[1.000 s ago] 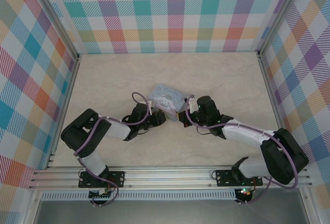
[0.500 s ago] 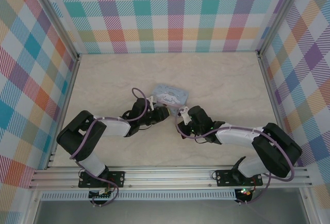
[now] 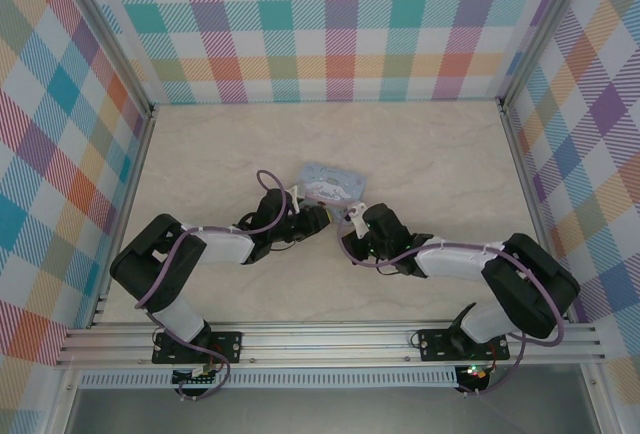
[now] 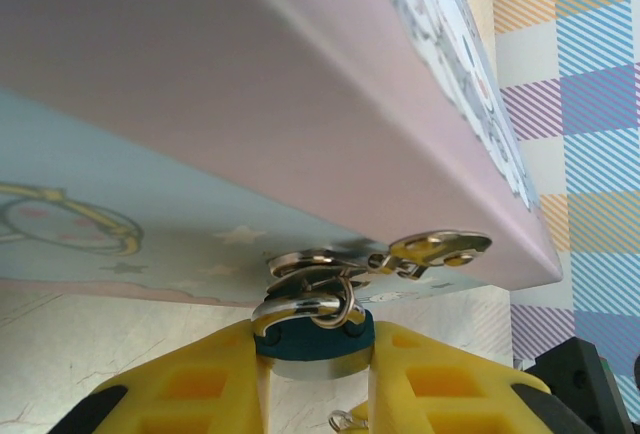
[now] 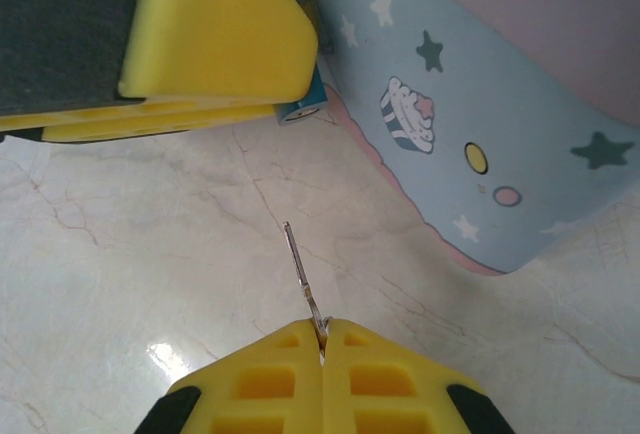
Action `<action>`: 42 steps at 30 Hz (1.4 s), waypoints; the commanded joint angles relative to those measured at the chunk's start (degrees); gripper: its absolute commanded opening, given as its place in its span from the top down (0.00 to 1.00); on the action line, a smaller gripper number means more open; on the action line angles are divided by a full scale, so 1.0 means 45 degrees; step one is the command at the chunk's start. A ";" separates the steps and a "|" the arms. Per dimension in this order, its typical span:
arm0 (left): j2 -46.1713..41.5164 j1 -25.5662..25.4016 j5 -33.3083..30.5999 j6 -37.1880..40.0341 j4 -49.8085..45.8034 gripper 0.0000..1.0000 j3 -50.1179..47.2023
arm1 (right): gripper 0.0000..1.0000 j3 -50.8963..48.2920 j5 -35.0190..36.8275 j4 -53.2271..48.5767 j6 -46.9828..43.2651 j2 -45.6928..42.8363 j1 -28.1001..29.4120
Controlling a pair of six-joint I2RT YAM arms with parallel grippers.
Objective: Unlock the padlock with the key
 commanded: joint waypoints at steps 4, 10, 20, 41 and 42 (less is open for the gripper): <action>-0.0358 -0.0183 0.0108 -0.0213 -0.0035 0.73 0.0420 | 1.00 0.0396 0.0320 0.0831 -0.0166 0.0235 0.0084; -0.0414 -0.0190 0.0030 -0.0233 -0.0115 0.73 0.0456 | 1.00 0.0580 0.0382 0.0926 -0.0156 0.0387 0.0100; -0.0405 -0.0241 -0.0029 -0.0252 -0.0115 0.73 0.0459 | 1.00 0.0803 0.0491 0.0924 -0.0181 0.0861 0.0128; -0.0502 -0.0271 -0.0033 -0.0252 -0.0233 0.73 0.0474 | 1.00 0.0922 0.0441 0.1462 -0.0215 0.0940 0.0142; -0.0521 -0.0288 -0.0046 -0.0255 -0.0249 0.73 0.0478 | 1.00 0.0954 0.0452 0.1473 -0.0224 0.0959 0.0132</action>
